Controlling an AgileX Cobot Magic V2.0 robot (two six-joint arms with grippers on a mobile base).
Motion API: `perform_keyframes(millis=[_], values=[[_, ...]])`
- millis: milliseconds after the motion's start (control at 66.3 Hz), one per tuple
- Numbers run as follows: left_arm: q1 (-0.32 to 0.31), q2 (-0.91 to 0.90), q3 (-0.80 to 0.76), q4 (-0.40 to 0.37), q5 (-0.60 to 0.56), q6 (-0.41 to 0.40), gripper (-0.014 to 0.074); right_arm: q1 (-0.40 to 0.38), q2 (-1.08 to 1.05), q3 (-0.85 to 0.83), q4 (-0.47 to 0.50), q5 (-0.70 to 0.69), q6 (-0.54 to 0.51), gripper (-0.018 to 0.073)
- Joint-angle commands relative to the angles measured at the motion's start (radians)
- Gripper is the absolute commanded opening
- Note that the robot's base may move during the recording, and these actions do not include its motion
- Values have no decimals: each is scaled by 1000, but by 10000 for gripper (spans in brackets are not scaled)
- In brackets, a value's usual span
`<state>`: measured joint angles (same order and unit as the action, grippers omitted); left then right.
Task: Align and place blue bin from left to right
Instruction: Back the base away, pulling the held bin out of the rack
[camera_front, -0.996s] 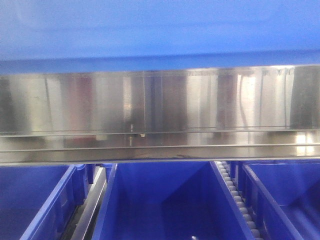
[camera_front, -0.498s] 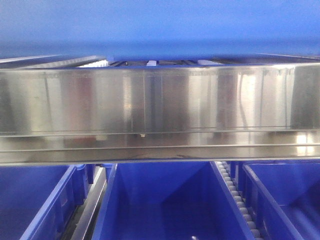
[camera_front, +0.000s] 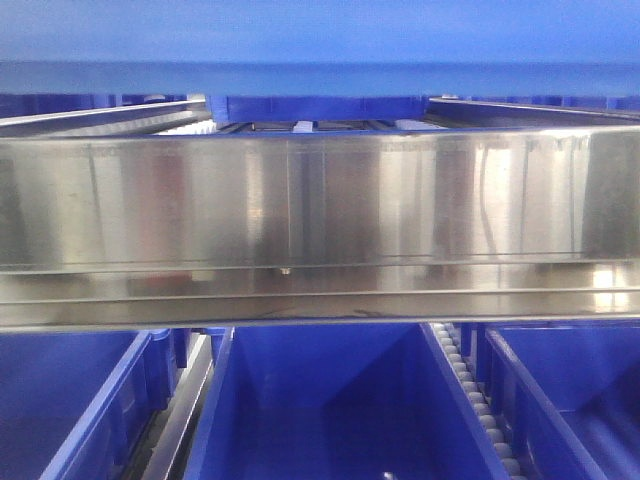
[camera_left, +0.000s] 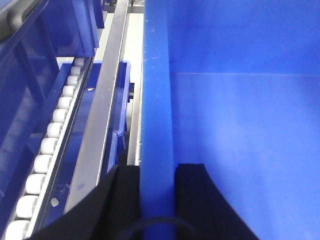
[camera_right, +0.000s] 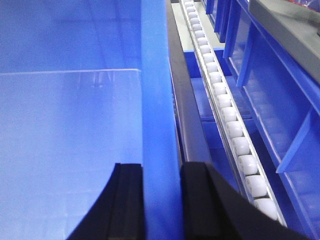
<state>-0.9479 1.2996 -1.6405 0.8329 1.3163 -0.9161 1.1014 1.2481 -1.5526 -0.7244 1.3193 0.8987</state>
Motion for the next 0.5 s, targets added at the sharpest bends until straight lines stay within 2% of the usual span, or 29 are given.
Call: perform_keyframes(millis=[0,166,483], values=[[-34,1,-5,-83,-95,-11,-111,18,7,-9,20,-132,1,-83],[-11,5,-5,-89,-95,-11,-111,18,7,-9,20,-132,1,-83],[-12,5,-5,-89,-95,-11,-111,18,7,-9,20,-140,1,-83]])
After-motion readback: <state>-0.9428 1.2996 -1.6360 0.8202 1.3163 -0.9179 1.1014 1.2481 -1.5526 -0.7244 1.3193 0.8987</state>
